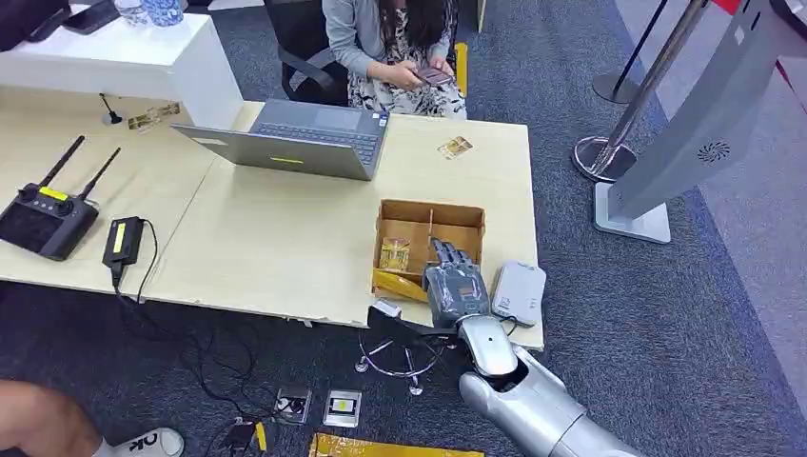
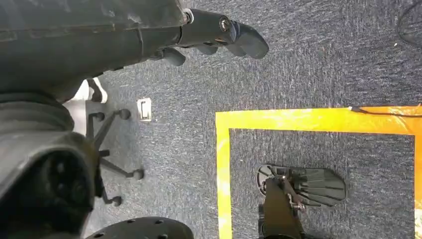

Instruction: Pass the card to the sensor for recognition and then transmit it.

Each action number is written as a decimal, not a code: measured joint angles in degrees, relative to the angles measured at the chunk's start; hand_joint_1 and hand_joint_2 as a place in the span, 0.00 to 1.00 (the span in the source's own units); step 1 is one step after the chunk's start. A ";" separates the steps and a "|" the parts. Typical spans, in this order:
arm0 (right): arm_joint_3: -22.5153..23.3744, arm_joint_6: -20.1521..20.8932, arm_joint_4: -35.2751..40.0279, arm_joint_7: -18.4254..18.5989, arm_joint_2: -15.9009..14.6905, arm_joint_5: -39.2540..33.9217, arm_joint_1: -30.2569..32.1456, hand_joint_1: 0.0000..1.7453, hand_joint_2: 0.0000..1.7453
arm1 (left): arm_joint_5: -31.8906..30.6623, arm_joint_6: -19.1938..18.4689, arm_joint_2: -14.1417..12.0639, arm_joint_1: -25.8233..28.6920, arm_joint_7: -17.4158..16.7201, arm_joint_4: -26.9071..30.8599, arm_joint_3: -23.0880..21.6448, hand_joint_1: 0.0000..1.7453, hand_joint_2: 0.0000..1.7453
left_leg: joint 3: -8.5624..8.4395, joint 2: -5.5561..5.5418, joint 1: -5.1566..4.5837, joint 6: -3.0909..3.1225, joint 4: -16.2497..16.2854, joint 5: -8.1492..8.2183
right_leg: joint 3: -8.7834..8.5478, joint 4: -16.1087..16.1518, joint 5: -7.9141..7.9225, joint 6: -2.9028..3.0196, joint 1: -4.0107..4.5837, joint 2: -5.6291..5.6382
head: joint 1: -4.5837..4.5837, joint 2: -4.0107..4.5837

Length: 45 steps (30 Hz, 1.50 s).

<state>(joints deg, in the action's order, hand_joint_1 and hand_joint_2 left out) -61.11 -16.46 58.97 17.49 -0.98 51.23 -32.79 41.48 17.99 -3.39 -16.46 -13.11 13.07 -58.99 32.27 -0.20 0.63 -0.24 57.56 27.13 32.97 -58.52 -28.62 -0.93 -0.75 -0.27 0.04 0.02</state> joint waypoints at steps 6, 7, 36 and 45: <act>0.24 -0.55 0.00 -0.46 0.24 -0.63 0.23 0.00 1.00 | 0.02 0.02 0.02 0.01 -0.02 0.00 0.00 0.00 0.00 | 0.00 0.00 0.00 0.00 0.00 0.00 | 0.00 0.00 0.00 0.00 0.00 0.00 | -0.02 0.00; 0.33 -0.61 0.00 -0.55 0.28 -0.81 0.26 0.00 1.00 | 0.02 0.02 0.02 0.01 0.00 0.00 0.00 0.00 0.00 | 0.00 0.00 0.00 0.00 0.00 0.00 | 0.00 0.00 0.00 0.00 0.00 0.00 | 0.00 0.00; 3.83 -3.13 0.77 2.73 0.76 -0.85 -1.08 0.00 1.00 | 0.74 0.55 0.00 0.25 -0.17 -0.13 -0.02 0.00 0.00 | 0.00 0.00 0.00 0.00 0.00 0.00 | -0.01 0.00 0.00 0.00 0.00 -0.01 | 0.00 0.00; 4.81 -3.19 1.75 3.28 0.00 -0.77 -0.97 0.00 1.00 | 0.70 0.66 0.00 0.29 -0.17 -0.15 -0.02 0.00 0.00 | -0.01 0.00 0.00 0.00 0.00 0.00 | -0.01 0.00 0.00 0.00 0.00 0.00 | 0.00 0.00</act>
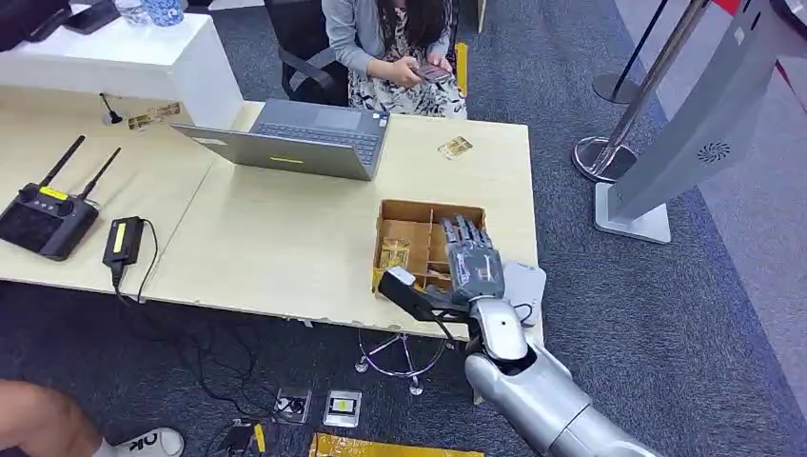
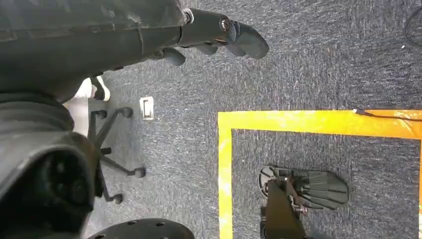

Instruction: Pass the card to the sensor for recognition and then transmit it.

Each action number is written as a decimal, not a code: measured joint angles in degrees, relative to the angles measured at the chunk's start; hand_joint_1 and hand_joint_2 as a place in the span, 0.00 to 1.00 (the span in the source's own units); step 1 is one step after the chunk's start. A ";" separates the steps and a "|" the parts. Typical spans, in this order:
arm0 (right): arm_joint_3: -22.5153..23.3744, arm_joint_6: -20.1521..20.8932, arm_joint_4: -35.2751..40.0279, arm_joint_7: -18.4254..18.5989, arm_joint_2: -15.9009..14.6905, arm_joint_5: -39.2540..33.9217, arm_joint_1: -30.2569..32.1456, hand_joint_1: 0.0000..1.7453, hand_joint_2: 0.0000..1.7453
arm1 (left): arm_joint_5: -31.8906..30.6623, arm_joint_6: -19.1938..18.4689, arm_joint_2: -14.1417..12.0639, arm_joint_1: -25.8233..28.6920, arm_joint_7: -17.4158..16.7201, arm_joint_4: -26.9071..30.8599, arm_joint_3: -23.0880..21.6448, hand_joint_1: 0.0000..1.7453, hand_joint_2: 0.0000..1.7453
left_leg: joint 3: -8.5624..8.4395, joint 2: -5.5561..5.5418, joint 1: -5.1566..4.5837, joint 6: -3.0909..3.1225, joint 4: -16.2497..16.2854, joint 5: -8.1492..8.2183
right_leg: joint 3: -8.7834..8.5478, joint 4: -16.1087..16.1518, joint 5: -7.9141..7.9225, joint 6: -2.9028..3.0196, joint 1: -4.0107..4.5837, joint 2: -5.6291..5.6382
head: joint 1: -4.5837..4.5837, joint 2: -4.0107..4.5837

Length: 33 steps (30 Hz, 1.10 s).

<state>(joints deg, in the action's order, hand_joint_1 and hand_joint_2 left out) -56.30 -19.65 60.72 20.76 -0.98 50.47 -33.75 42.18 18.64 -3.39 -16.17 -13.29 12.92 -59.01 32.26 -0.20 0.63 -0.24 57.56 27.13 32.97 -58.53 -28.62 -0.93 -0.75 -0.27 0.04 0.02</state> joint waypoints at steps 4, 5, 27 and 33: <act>0.35 0.04 0.33 0.11 -0.26 0.29 0.17 0.00 1.00 | 0.00 0.02 0.00 0.01 0.00 0.00 0.00 0.00 0.00 | 0.00 0.00 0.00 0.00 0.00 0.00 | 0.00 0.00 0.00 0.00 0.00 0.00 | 0.00 0.00; 0.35 0.15 0.33 0.13 -0.28 0.42 0.20 0.00 1.00 | 0.00 0.02 0.00 0.00 0.00 0.00 0.00 0.00 0.00 | 0.00 0.00 0.00 0.00 0.00 0.00 | 0.00 0.00 0.00 0.00 0.00 0.01 | 0.00 0.00; 0.42 1.38 0.81 0.48 -0.72 1.14 0.72 0.00 1.00 | 0.07 0.17 0.02 0.04 0.00 0.00 0.00 0.00 0.00 | 0.00 0.00 0.00 0.00 0.00 0.00 | 0.00 0.00 0.00 0.00 0.00 0.00 | 0.00 0.00; 0.96 1.62 0.81 0.85 -0.94 1.95 0.88 0.00 1.00 | -0.13 0.17 0.02 -0.02 -0.04 0.00 0.00 0.00 0.00 | 0.00 0.00 0.00 0.00 0.00 0.00 | 0.01 0.00 0.00 0.00 0.00 0.00 | 0.00 0.00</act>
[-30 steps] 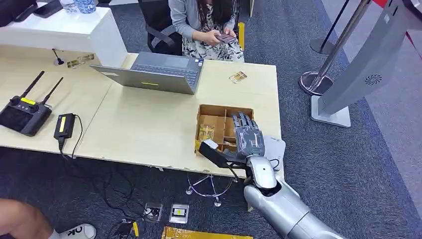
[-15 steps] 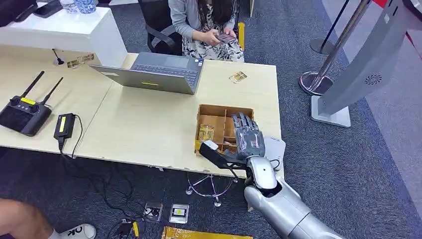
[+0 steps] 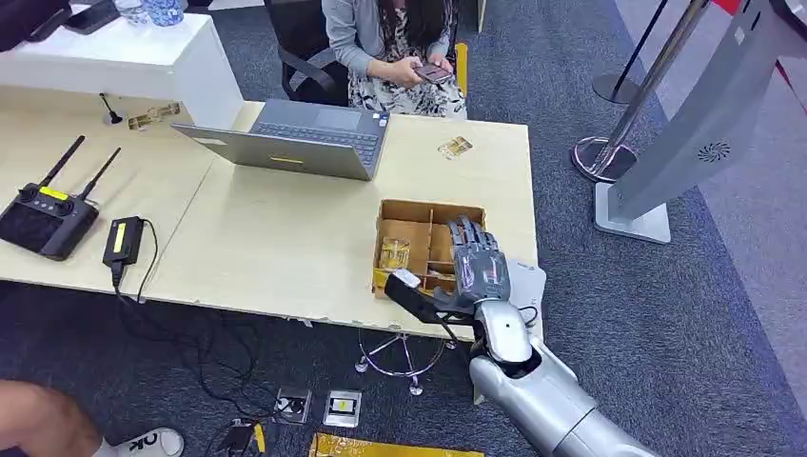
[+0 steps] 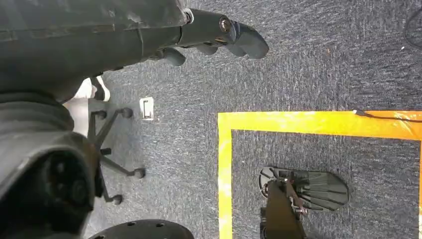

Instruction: Pass the card to the sensor for recognition and then transmit it.

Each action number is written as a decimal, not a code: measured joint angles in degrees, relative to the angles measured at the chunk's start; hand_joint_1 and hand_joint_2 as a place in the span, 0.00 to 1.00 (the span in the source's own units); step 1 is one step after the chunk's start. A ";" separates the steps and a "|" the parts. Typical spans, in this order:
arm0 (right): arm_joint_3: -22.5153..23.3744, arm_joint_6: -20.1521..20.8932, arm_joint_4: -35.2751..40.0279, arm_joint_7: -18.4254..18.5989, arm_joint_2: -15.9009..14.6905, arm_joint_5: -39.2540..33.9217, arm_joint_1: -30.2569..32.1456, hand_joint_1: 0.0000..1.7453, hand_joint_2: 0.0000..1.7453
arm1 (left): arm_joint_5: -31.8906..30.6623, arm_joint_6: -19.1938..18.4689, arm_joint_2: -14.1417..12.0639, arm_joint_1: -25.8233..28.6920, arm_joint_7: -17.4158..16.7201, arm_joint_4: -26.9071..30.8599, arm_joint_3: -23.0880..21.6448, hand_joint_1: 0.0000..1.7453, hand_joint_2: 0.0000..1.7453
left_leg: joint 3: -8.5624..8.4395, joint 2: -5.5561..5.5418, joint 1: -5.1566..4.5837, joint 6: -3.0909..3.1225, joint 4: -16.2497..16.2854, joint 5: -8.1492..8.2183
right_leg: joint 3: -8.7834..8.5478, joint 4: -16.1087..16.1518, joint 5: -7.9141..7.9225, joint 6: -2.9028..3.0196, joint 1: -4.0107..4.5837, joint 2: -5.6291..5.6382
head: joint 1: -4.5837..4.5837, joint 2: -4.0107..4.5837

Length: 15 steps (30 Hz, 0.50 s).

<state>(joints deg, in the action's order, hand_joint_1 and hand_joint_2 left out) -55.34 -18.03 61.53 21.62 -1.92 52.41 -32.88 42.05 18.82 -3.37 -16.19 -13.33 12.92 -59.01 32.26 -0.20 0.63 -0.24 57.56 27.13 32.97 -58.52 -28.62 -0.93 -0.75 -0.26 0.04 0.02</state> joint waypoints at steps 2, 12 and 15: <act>0.44 0.06 0.00 0.11 -0.09 0.02 0.09 0.00 1.00 | -0.04 -0.02 0.00 -0.02 -0.11 0.00 0.00 0.00 0.00 | 0.00 0.00 0.00 0.00 0.00 0.00 | 0.00 0.00 0.00 0.00 0.00 0.00 | 0.00 0.00; 1.25 -0.20 -0.04 -0.22 -0.37 0.33 0.29 0.00 1.00 | -0.31 -0.07 0.00 -0.12 -0.37 0.00 -0.02 0.00 0.00 | 0.00 0.00 0.00 0.00 0.00 0.00 | 0.01 0.00 0.00 0.00 0.00 0.00 | 0.00 0.00; 1.25 -0.20 -0.07 -0.22 -0.37 0.61 0.36 0.00 1.00 | -0.48 -0.07 0.00 -0.15 -0.42 0.00 -0.02 0.00 0.00 | 0.00 0.00 0.00 0.00 0.00 0.00 | 0.01 0.00 0.00 0.00 0.00 0.01 | -0.02 0.00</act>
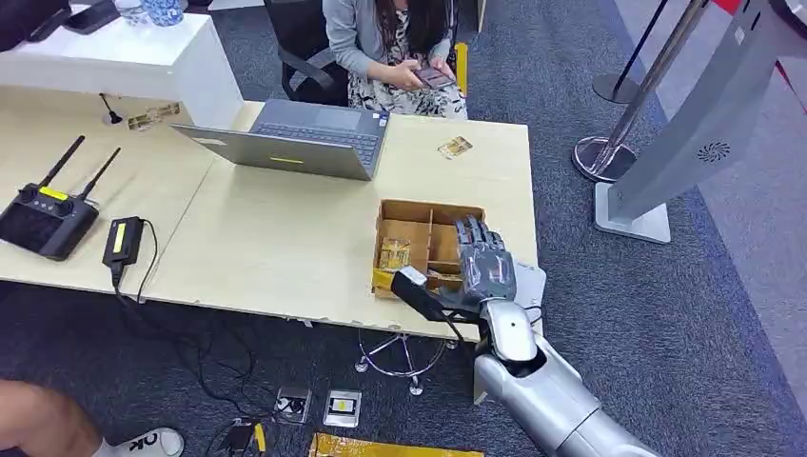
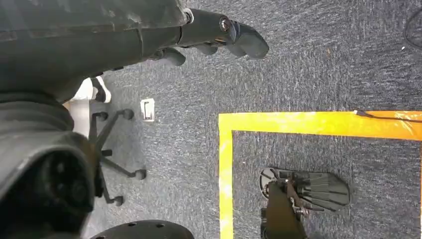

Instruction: Pass the card to the sensor for recognition and then transmit it.

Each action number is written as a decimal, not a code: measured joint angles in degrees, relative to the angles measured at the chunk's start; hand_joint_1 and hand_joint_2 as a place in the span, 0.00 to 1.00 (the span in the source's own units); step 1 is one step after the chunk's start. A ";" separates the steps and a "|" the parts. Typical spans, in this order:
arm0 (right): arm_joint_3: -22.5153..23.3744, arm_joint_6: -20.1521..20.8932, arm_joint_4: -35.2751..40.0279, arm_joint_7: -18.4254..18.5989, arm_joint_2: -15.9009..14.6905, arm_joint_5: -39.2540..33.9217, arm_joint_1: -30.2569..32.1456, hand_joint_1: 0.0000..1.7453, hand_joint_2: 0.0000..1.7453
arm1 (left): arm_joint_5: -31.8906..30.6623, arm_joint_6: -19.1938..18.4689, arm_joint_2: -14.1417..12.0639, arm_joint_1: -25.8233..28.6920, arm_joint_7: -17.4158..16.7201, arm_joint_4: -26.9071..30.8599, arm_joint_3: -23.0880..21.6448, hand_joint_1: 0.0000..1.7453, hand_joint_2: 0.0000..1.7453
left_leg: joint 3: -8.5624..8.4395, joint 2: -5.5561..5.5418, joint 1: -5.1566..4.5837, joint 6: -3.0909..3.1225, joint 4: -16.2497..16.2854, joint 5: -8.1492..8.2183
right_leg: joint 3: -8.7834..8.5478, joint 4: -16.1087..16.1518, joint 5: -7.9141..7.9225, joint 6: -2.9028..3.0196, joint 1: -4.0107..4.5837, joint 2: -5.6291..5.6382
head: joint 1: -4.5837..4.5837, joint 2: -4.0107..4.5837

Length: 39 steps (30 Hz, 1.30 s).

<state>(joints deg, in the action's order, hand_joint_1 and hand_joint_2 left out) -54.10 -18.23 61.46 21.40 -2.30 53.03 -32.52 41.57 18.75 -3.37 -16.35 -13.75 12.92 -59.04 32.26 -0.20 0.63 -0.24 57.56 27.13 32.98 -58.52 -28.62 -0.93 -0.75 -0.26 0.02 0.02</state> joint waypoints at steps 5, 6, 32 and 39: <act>0.00 -0.20 -0.11 -0.02 -0.11 0.13 0.04 0.00 1.00 | -0.07 0.00 0.00 -0.01 -0.07 0.00 -0.07 0.00 0.00 | 0.00 0.00 0.00 0.00 0.00 0.00 | 0.00 0.00 0.00 0.00 0.00 0.00 | 0.00 0.00; 0.00 -0.22 -0.11 -0.07 -0.13 0.13 0.05 0.00 1.00 | -0.07 0.00 0.00 -0.01 -0.07 0.00 -0.11 0.00 0.00 | 0.00 0.00 0.00 0.00 0.00 0.00 | 0.00 0.00 0.00 0.00 0.00 0.00 | 0.02 0.00; 0.00 0.09 -0.15 -0.18 -0.46 0.02 0.71 1.00 1.00 | -0.44 -0.07 0.04 -0.38 -0.24 0.00 -1.31 0.00 0.00 | 0.00 0.00 0.00 0.00 0.00 0.00 | 0.00 0.00 0.00 0.00 0.00 0.00 | 0.00 0.00; 0.00 0.00 -0.48 -0.59 -0.39 0.02 0.71 1.00 1.00 | -0.52 0.00 0.07 -0.55 -0.57 0.00 -1.53 0.00 0.00 | 0.00 0.00 0.00 0.00 0.00 0.00 | -0.01 0.00 0.00 0.00 0.00 -0.01 | 0.00 0.00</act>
<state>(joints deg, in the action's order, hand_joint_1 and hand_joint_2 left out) -54.10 -18.23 60.98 20.81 -2.69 53.05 -31.81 41.05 18.75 -3.30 -16.90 -14.32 12.92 -60.57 32.27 -0.20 0.63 -0.24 57.56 27.14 32.97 -58.52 -28.62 -0.93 -0.75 -0.27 0.02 0.02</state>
